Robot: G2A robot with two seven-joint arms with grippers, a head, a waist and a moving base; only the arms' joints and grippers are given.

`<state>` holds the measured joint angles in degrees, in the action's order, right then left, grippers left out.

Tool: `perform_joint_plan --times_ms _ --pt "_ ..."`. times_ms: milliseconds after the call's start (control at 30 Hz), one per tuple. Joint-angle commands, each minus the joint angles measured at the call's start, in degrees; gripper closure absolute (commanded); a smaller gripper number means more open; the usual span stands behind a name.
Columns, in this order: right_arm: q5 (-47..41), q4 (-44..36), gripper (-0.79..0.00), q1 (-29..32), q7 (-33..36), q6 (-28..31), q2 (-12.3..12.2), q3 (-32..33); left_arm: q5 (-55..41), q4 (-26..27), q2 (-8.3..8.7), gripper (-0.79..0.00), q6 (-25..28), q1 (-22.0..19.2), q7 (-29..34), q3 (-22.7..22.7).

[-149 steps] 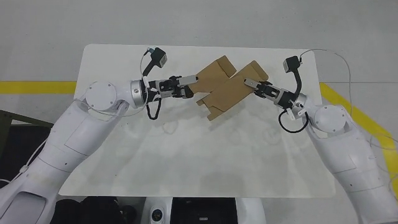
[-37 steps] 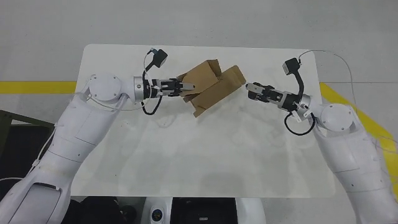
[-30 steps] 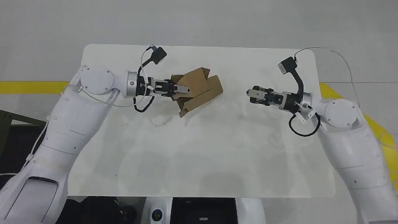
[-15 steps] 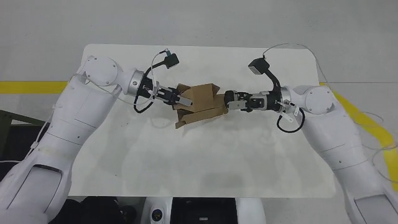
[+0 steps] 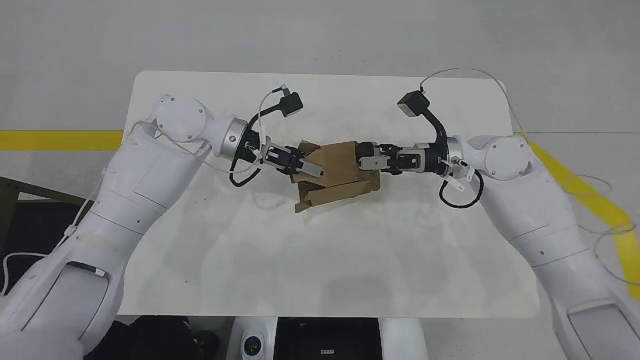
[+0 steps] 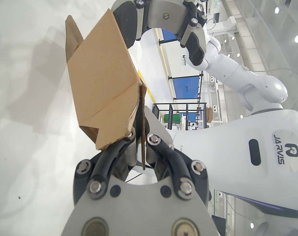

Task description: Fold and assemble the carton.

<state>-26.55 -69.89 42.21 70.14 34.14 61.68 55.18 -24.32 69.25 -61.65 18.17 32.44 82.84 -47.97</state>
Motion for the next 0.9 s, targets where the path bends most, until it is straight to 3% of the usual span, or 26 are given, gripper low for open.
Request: perform_joint_plan --times_ms 0,633,867 --pt "-0.1 0.0 -0.557 0.0 0.1 -0.1 -0.1 0.0 -0.1 0.1 -0.01 0.000 -0.1 0.2 -0.1 -0.1" --pt "-0.8 3.8 -0.474 -1.5 0.0 0.0 0.8 -3.2 -0.1 0.6 -0.21 0.000 -0.2 0.7 -0.8 -0.9" --pt "-2.1 5.2 -0.382 -2.3 -0.1 0.1 1.5 -4.9 -0.2 1.2 -0.37 0.000 -0.1 1.0 -0.9 -0.9"
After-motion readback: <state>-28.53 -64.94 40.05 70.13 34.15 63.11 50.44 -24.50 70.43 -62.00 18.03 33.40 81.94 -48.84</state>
